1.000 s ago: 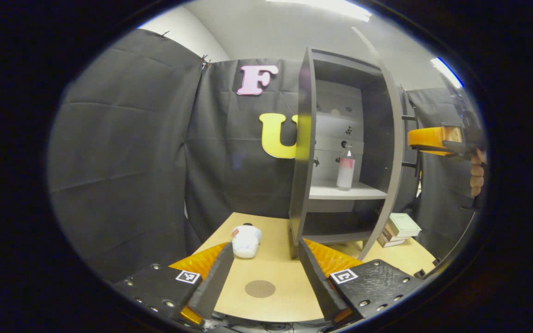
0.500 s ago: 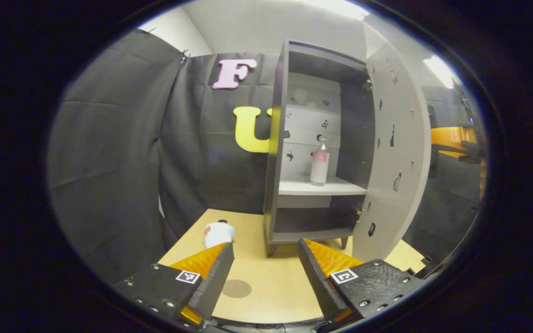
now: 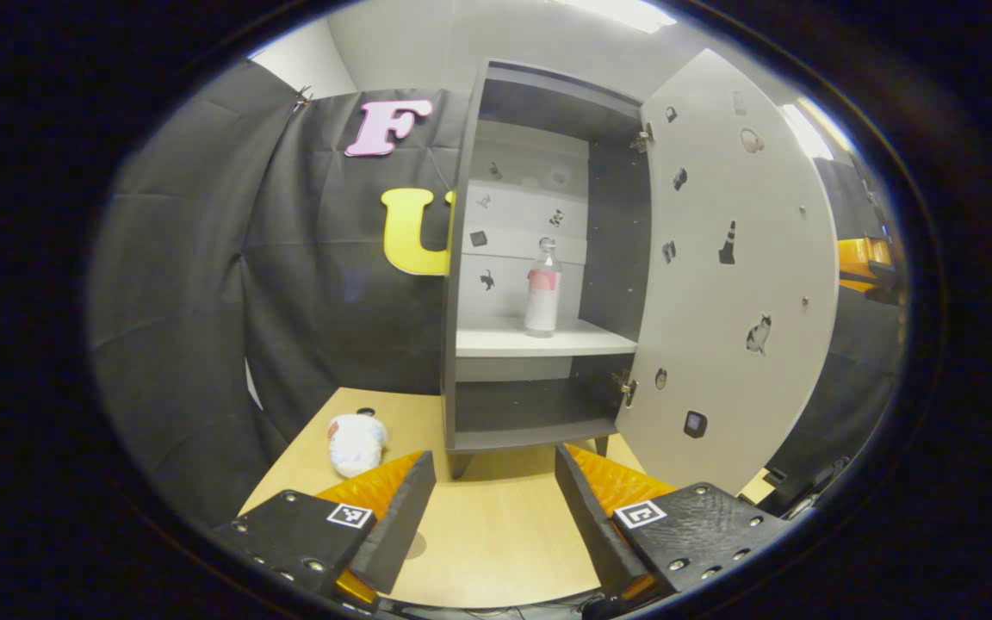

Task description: Open the cabinet door with the right hand, grasp the bottle in the cabinet with the left hand and place it on the coaster, then close the cabinet door with the right hand.

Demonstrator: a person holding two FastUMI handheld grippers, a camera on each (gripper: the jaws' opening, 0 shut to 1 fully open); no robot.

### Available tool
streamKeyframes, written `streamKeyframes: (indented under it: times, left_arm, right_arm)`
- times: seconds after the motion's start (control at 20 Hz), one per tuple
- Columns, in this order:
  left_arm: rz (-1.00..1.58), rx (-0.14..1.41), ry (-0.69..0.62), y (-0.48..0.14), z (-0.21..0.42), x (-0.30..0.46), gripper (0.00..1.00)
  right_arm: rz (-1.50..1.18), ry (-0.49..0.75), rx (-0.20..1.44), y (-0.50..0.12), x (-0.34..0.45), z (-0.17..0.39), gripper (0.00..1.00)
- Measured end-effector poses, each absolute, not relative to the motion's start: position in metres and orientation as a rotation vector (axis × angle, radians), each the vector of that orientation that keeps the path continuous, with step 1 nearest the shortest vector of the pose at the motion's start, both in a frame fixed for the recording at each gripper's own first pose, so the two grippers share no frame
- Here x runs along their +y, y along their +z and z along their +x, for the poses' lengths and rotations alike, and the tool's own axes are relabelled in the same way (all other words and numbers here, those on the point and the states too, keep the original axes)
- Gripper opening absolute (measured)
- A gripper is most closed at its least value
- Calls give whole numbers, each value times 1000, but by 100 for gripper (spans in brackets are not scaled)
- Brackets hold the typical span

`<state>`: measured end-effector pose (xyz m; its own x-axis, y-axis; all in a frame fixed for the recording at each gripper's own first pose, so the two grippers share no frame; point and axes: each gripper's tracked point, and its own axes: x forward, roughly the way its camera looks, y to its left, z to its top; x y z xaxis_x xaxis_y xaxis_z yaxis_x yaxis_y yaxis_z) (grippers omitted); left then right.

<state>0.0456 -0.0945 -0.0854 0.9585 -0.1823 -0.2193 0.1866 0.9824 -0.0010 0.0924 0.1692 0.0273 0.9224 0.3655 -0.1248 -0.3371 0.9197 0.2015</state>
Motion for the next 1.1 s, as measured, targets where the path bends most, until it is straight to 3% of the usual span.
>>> streamKeyframes:
  times: [0.25, 1.1]
  left_arm:
    - [38, 228, -204, -88, 47, -106, 85]
    - [37, 247, -168, -97, 59, -92, 86]
  right_arm:
    - [196, 290, 145, 32, 128, 109, 6]
    - [168, 304, 134, 30, 103, 106, 7]
